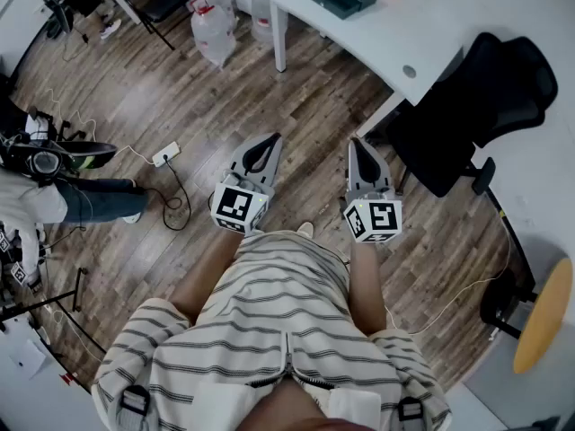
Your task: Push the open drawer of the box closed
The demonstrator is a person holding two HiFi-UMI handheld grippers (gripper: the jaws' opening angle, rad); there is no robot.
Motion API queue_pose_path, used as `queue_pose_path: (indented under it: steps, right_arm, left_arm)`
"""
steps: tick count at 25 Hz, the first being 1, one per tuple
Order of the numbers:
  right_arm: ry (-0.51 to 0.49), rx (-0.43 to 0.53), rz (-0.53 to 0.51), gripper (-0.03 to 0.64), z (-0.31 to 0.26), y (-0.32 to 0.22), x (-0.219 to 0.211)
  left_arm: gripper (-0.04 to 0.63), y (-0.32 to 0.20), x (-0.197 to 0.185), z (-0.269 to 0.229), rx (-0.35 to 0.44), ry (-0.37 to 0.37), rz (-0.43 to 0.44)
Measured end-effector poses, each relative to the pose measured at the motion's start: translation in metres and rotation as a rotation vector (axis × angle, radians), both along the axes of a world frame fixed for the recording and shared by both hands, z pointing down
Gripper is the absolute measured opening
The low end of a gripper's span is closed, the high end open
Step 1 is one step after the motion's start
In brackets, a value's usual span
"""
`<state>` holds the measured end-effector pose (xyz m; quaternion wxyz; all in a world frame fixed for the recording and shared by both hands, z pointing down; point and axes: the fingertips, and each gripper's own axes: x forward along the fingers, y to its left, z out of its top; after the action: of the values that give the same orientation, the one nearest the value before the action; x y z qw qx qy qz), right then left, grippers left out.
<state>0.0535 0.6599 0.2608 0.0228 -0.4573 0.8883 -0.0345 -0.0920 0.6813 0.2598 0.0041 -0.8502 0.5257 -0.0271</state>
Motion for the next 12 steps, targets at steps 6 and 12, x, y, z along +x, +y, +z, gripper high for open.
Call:
queue_pose_path:
  steps: [6,12]
  right_arm:
    - [-0.03,0.0,-0.021,0.005,-0.001,-0.013,0.03]
    - [-0.013,0.018,-0.035,0.008,-0.004,-0.032,0.039]
  left_arm:
    - [-0.003,-0.012,0.03,0.002,-0.003,0.007,-0.04]
    - [-0.003,-0.023,0.051,0.006,-0.021,-0.009,-0.053]
